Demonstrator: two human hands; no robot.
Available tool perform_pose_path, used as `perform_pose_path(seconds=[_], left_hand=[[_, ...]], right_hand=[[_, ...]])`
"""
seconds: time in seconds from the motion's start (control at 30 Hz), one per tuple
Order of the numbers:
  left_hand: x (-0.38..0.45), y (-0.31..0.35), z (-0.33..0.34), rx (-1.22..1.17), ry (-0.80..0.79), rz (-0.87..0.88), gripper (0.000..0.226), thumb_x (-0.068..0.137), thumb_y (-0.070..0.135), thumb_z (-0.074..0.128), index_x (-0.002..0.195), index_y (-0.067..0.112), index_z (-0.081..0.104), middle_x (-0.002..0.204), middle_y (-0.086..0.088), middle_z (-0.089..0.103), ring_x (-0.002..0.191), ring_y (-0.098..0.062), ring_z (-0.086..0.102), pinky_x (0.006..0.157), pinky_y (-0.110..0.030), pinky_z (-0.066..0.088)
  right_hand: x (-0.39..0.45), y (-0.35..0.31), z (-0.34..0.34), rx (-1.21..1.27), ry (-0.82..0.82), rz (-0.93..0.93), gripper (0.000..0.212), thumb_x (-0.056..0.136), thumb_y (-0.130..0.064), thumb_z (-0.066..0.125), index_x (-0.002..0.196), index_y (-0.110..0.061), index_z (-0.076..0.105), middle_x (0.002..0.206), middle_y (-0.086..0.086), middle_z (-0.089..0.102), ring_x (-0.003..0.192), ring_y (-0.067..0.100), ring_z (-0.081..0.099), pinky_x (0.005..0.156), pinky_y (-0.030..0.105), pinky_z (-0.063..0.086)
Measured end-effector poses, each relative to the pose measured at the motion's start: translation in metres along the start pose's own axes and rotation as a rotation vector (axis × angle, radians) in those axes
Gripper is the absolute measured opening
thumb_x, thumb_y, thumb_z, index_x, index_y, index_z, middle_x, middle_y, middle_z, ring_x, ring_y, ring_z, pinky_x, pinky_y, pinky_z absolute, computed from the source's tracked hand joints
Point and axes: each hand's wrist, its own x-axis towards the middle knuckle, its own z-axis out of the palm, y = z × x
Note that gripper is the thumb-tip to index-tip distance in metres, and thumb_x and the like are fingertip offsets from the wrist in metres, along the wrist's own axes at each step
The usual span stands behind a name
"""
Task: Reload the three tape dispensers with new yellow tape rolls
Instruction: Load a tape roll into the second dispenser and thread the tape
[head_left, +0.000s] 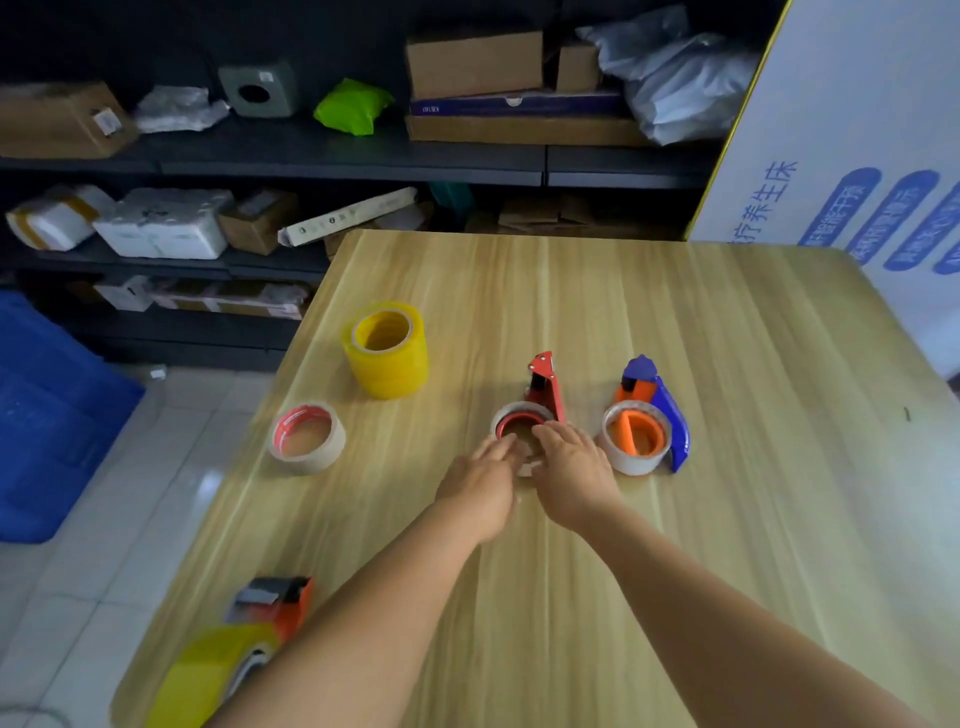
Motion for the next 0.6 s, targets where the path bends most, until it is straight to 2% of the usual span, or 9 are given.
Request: perform_pose_path(seconds=[0.1, 0.17, 0.27, 0.4, 0.47, 0.53, 0.6], left_hand=[[0.012, -0.003, 0.002, 0.111, -0.04, 0.04, 0.055, 0.097, 0.021, 0.047, 0.149, 0.023, 0.026, 0.16, 0.005, 0.016, 0.148, -0.017, 0.007, 0.118, -0.039, 0.018], [0.017, -0.007, 0.001, 0.149, 0.004, 0.044, 0.045, 0.096, 0.024, 0.048, 0.14, 0.019, 0.04, 0.152, 0.002, 0.031, 0.145, -0.017, 0.017, 0.116, -0.04, 0.021], [0.02, -0.012, -0.002, 0.181, 0.111, 0.039, 0.03, 0.096, 0.034, 0.044, 0.118, 0.017, 0.057, 0.132, 0.0, 0.051, 0.127, -0.019, 0.038, 0.106, -0.036, 0.032], [0.02, -0.015, -0.002, 0.076, 0.163, 0.02, 0.033, 0.097, 0.04, 0.043, 0.109, 0.016, 0.062, 0.122, 0.0, 0.054, 0.115, -0.02, 0.043, 0.095, -0.032, 0.038], [0.022, -0.018, 0.0, -0.036, 0.22, -0.028, 0.037, 0.091, 0.04, 0.055, 0.122, 0.019, 0.053, 0.13, 0.002, 0.045, 0.118, -0.019, 0.043, 0.094, -0.032, 0.042], [0.028, -0.022, 0.003, -0.111, 0.164, -0.04, 0.072, 0.084, 0.041, 0.067, 0.142, 0.019, 0.032, 0.15, 0.002, 0.027, 0.132, -0.021, 0.034, 0.104, -0.035, 0.039], [0.034, -0.025, 0.004, -0.105, 0.042, -0.022, 0.099, 0.08, 0.039, 0.072, 0.152, 0.02, 0.007, 0.161, 0.004, 0.004, 0.145, -0.021, 0.018, 0.114, -0.037, 0.029]], right_hand=[[0.005, 0.009, -0.001, -0.057, 0.025, -0.013, 0.052, 0.093, -0.013, 0.045, 0.144, -0.018, 0.041, 0.15, -0.002, 0.04, 0.139, 0.02, 0.032, 0.112, 0.032, 0.025], [0.007, 0.015, -0.003, -0.076, 0.075, -0.005, 0.046, 0.092, -0.011, 0.046, 0.138, -0.019, 0.048, 0.143, -0.003, 0.047, 0.132, 0.02, 0.039, 0.109, 0.032, 0.03], [0.009, 0.023, -0.009, -0.104, 0.105, 0.034, 0.042, 0.093, -0.01, 0.046, 0.133, -0.02, 0.052, 0.137, -0.003, 0.05, 0.13, 0.02, 0.041, 0.109, 0.032, 0.029], [0.013, 0.016, -0.013, -0.151, 0.149, 0.049, 0.036, 0.095, -0.023, 0.047, 0.131, -0.021, 0.054, 0.136, -0.001, 0.053, 0.134, 0.02, 0.036, 0.111, 0.034, 0.023], [0.015, 0.007, -0.009, -0.154, 0.137, -0.021, 0.049, 0.091, -0.033, 0.052, 0.139, -0.022, 0.046, 0.144, -0.002, 0.046, 0.139, 0.02, 0.029, 0.115, 0.037, 0.017], [0.017, 0.002, -0.002, -0.176, 0.051, -0.082, 0.073, 0.086, -0.038, 0.058, 0.15, -0.021, 0.028, 0.156, -0.001, 0.029, 0.146, 0.021, 0.015, 0.119, 0.039, 0.005], [0.018, 0.002, 0.004, -0.213, -0.015, -0.063, 0.088, 0.084, -0.036, 0.06, 0.155, -0.021, 0.009, 0.162, 0.0, 0.01, 0.149, 0.022, 0.0, 0.119, 0.041, -0.002]])
